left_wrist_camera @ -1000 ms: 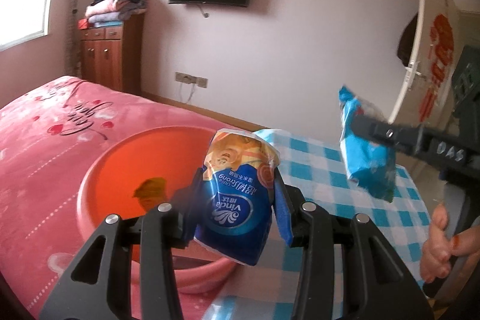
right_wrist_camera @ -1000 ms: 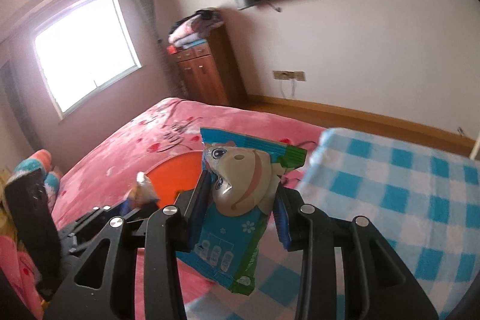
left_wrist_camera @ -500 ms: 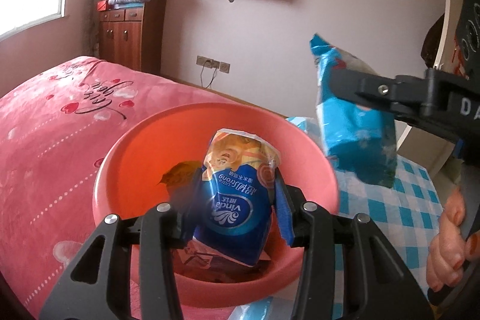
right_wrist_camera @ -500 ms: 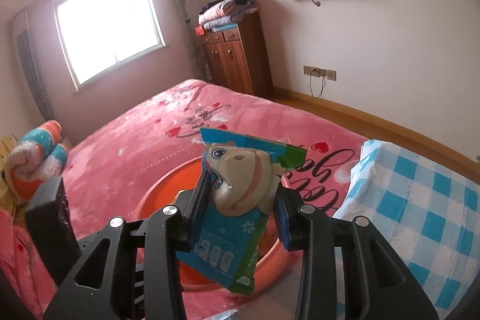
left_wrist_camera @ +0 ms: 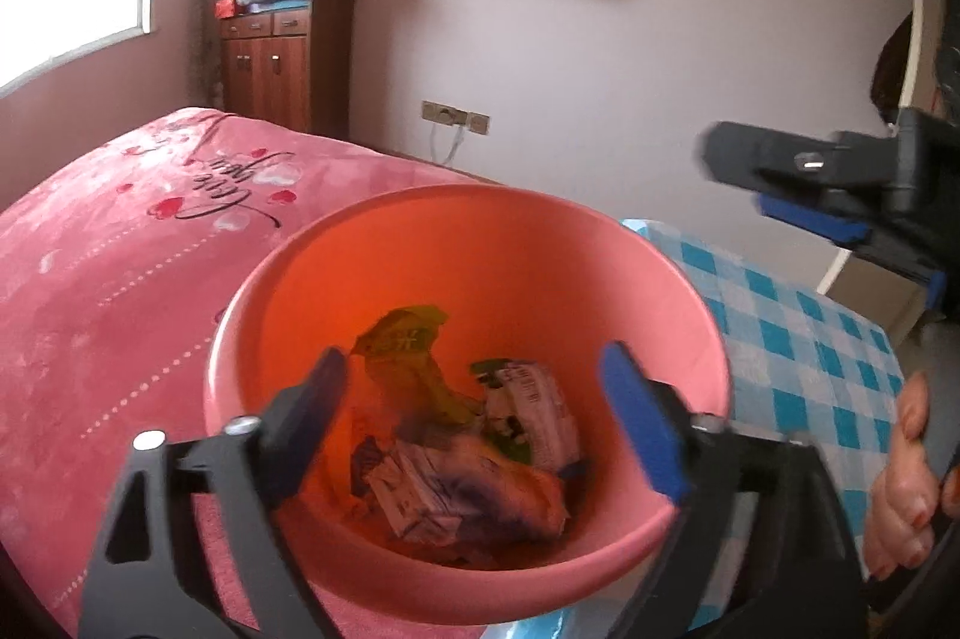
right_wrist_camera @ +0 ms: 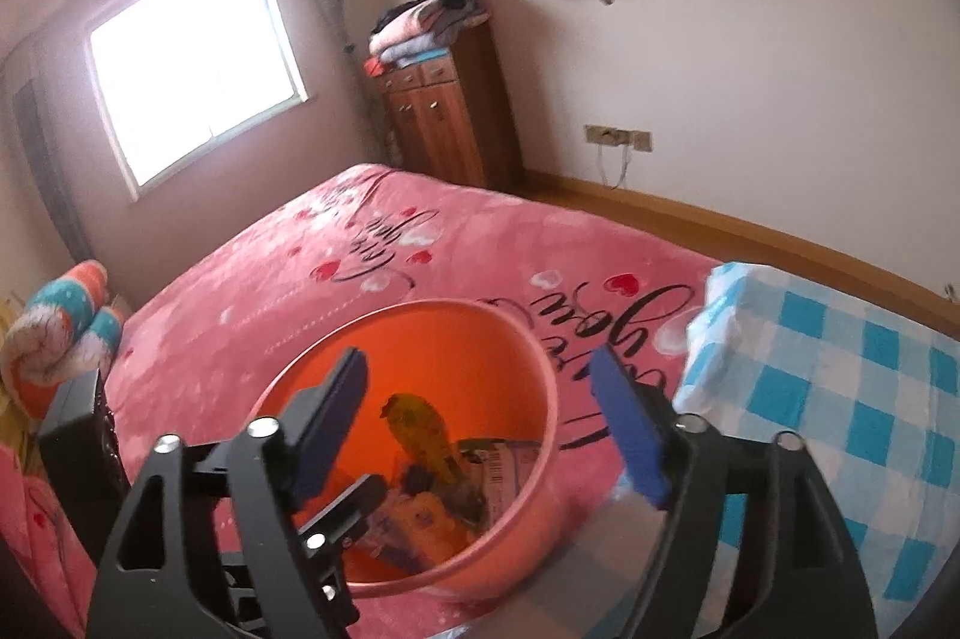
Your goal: Collect trash
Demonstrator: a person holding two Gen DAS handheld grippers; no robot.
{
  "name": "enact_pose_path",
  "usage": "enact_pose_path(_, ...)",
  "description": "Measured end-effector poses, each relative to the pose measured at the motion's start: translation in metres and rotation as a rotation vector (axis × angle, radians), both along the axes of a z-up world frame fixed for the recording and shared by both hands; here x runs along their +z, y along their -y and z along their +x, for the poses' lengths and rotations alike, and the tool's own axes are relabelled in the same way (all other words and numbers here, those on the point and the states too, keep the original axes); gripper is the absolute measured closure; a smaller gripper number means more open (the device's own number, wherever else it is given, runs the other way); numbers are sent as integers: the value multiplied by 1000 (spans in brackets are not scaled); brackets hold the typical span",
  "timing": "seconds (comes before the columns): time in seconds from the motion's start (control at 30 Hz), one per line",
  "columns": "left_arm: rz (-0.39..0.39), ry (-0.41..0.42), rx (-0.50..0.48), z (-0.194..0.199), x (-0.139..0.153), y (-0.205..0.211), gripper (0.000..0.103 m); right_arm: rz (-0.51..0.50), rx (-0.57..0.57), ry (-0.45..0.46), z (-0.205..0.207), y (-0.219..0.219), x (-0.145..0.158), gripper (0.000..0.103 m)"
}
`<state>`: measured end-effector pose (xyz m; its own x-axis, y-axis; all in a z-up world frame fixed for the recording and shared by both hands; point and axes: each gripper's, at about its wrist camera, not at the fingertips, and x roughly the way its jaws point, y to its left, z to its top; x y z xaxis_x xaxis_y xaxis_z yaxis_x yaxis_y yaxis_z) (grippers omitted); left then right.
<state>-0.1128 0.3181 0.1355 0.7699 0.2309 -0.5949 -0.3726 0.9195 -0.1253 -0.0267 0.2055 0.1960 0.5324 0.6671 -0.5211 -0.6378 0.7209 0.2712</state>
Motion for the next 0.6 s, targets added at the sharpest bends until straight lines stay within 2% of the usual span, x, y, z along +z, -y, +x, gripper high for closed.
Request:
enact_pose_path(0.07,-2,-1,-2,0,1,3,12,12,-20,-3,1,9,1,14)
enact_pose_path(0.17,20,-9,2,2,3,10,10,10,-63,6,-1,25,2,13)
enact_pose_path(0.4,74,-5,-15,5,11,29,8,-35,-137,68,-14,60,3,12)
enact_pose_path(0.6,98,9,-45,6,21,52,7,-46,-193,79,-20,89,-2,12)
